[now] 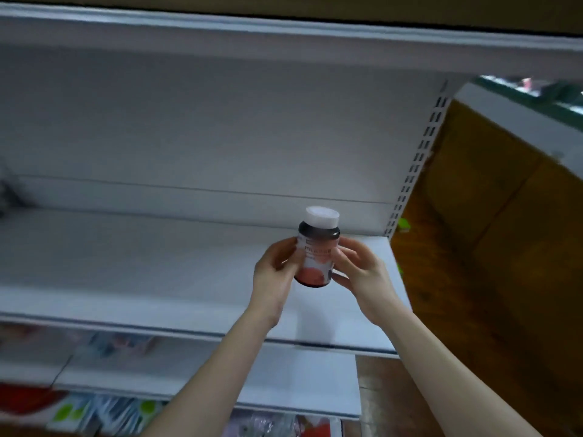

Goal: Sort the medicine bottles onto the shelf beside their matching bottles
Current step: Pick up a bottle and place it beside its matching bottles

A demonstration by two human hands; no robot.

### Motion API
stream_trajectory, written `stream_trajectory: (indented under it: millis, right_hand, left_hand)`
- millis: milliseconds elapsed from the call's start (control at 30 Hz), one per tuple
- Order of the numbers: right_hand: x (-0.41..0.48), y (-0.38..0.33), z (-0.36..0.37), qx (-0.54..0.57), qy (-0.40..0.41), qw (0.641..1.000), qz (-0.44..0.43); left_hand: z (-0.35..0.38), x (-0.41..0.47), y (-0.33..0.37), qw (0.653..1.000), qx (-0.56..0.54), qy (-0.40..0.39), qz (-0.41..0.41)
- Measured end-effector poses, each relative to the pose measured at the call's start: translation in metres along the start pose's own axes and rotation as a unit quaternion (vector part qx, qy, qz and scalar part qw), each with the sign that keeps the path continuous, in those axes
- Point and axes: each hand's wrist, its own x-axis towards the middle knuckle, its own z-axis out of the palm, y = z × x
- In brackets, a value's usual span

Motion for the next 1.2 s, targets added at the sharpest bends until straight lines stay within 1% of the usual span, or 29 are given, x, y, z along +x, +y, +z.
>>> stream_trajectory:
  millis: [167,267,367,533,767,933,1200]
  right_hand:
    - [-0.016,-0.002,0.063,0.012,-0.071,0.997,0.019]
    - [-0.023,-0.003,0.111,-0.004,-0.121,0.992,0.020]
    - [-0.030,-0.001,0.169,-0.006,-0.168,0.986,0.017]
    - [-0.051,0.012,0.290,0.011,-0.237,0.971,0.023]
    - [-0.087,0.030,0.452,0.023,-0.291,0.956,0.025]
    - [-0.104,0.039,0.539,0.018,-0.328,0.944,0.031]
    - [-0.103,0.059,0.674,0.009,-0.409,0.912,0.039]
  left_hand:
    - [-0.067,-0.032,0.017,0.999,-0.001,0.036,0.012]
    - [-0.115,-0.047,0.029,0.997,0.003,0.071,0.017]
    - [-0.172,-0.061,0.042,0.994,0.012,0.109,0.026]
    - [-0.289,-0.086,0.063,0.984,0.020,0.168,0.052]
    - [-0.443,-0.121,0.092,0.972,0.033,0.216,0.082]
    - [-0.527,-0.139,0.101,0.961,0.043,0.260,0.081]
    - [-0.645,-0.140,0.109,0.932,0.047,0.346,0.093]
